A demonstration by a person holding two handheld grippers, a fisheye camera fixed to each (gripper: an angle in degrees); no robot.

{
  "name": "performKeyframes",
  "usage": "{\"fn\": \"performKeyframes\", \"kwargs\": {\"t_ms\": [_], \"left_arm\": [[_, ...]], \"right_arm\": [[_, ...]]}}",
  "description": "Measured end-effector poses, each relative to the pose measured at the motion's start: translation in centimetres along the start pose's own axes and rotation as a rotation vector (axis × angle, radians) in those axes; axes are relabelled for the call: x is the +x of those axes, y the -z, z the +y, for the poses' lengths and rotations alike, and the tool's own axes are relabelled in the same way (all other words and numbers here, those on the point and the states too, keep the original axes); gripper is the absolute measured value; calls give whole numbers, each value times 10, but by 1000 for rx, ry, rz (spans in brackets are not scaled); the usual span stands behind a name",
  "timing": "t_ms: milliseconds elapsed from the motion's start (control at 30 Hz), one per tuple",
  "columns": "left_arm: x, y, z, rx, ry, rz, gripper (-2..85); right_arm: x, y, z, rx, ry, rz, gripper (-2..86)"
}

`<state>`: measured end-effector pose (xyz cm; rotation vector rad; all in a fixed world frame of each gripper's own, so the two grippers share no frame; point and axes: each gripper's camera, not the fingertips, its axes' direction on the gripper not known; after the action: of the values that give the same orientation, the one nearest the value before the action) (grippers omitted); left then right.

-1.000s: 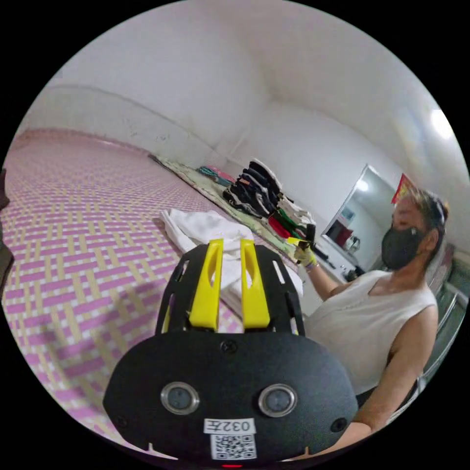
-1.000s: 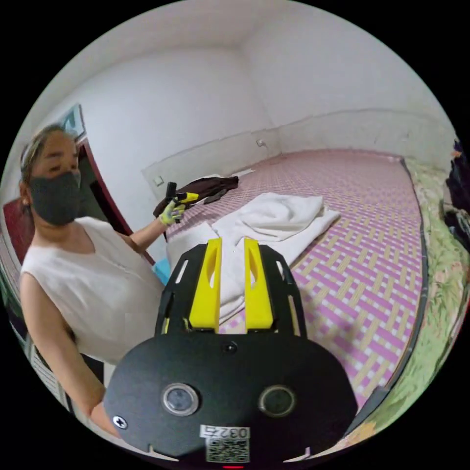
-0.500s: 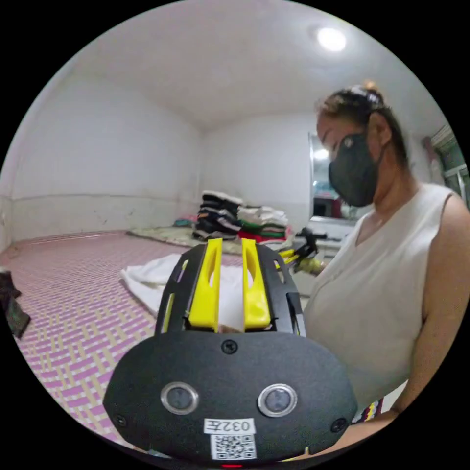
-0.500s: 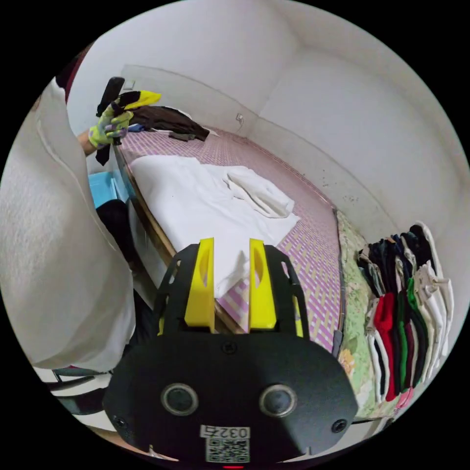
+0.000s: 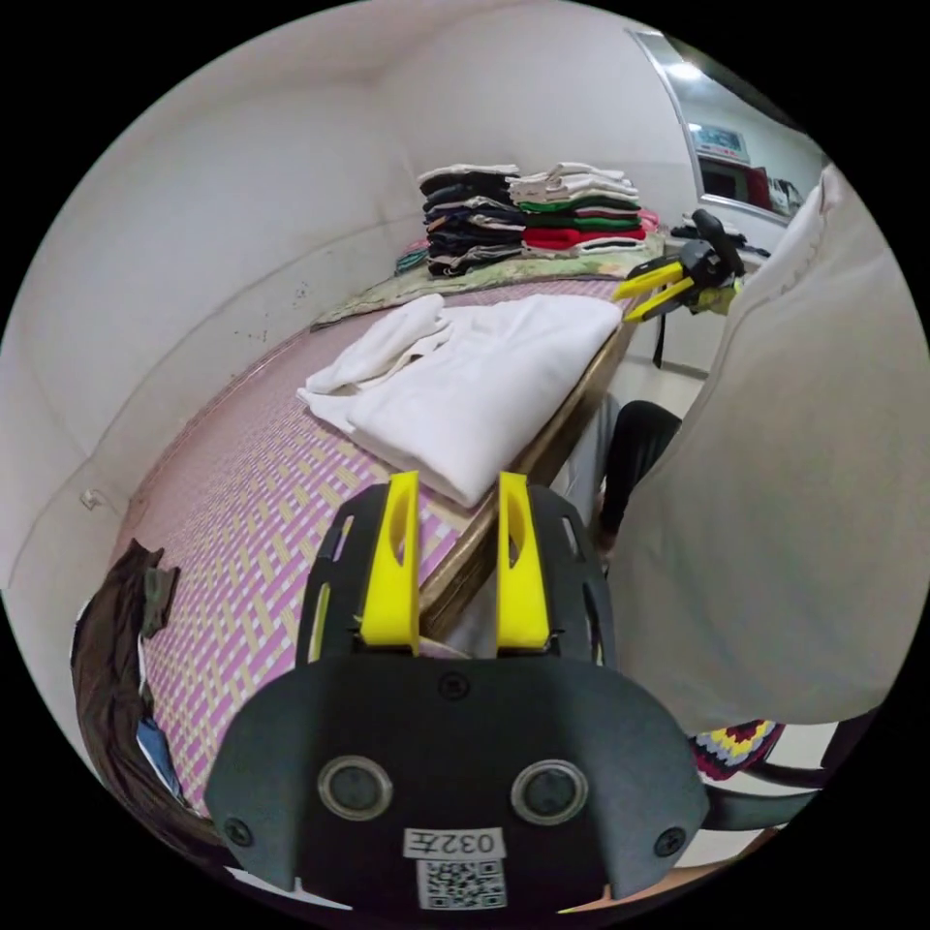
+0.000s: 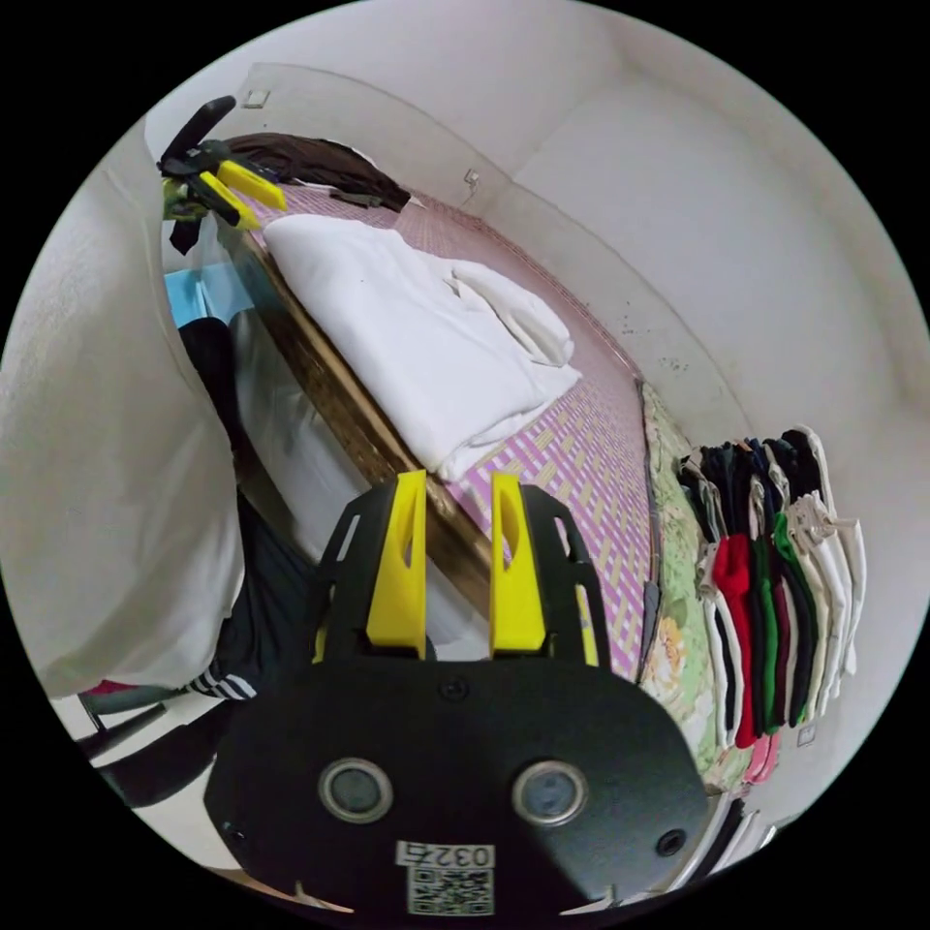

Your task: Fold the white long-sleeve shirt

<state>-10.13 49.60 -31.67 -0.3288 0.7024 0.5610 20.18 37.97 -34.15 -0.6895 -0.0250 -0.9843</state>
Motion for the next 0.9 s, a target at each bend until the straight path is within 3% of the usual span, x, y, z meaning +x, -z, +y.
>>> {"fn": "performKeyframes", "kwargs": {"t_ms": [367,733,900], "left_arm": [[45,-28,-33,-32,-112,-125,86],[99,-40,-66,-95,-440,-253,83],[125,-52,-72,-140,-675,-317,74]], "right_arm": [[-30,-2,-26,23,65,71,118],[-61,9,-53,41,187,159,119],[-94,8,-67,8,410,223,111]]}}
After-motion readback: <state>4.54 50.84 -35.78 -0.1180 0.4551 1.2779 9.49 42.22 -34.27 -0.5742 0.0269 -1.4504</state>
